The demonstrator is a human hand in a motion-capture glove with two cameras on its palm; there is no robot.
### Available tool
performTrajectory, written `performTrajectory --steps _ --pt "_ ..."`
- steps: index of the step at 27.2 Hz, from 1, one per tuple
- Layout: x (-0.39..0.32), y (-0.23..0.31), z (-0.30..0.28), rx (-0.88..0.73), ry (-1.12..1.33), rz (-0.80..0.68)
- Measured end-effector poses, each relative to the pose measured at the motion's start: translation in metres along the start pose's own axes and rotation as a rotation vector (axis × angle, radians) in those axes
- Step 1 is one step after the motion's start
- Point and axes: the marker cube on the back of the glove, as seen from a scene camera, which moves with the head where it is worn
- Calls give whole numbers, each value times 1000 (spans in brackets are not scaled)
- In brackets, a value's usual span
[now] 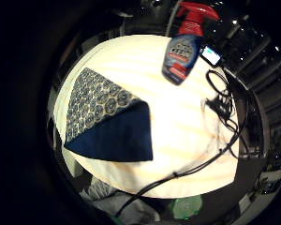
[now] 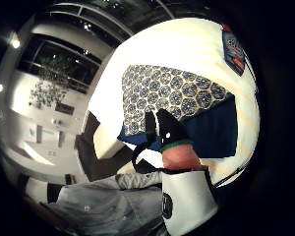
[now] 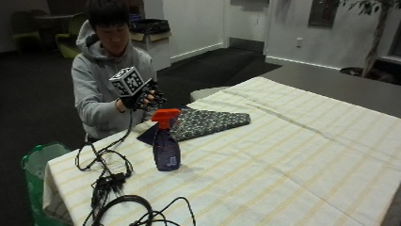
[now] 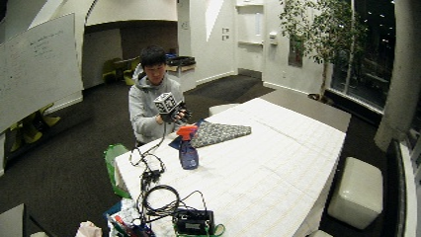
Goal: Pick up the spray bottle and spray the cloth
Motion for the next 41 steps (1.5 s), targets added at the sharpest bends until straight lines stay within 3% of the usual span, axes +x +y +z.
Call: performTrajectory --steps 5,9,16,22,28,35,41 --pt "32 -8 -3 155 -44 251" --pt "56 -4 -2 146 -71 207" --pt "90 -37 3 311 -160 263" --pt "104 -49 7 262 -286 286" --pt "125 -101 20 500 -326 383" --pt "131 -129 45 483 -451 514" --pt "132 -158 52 636 -509 525"
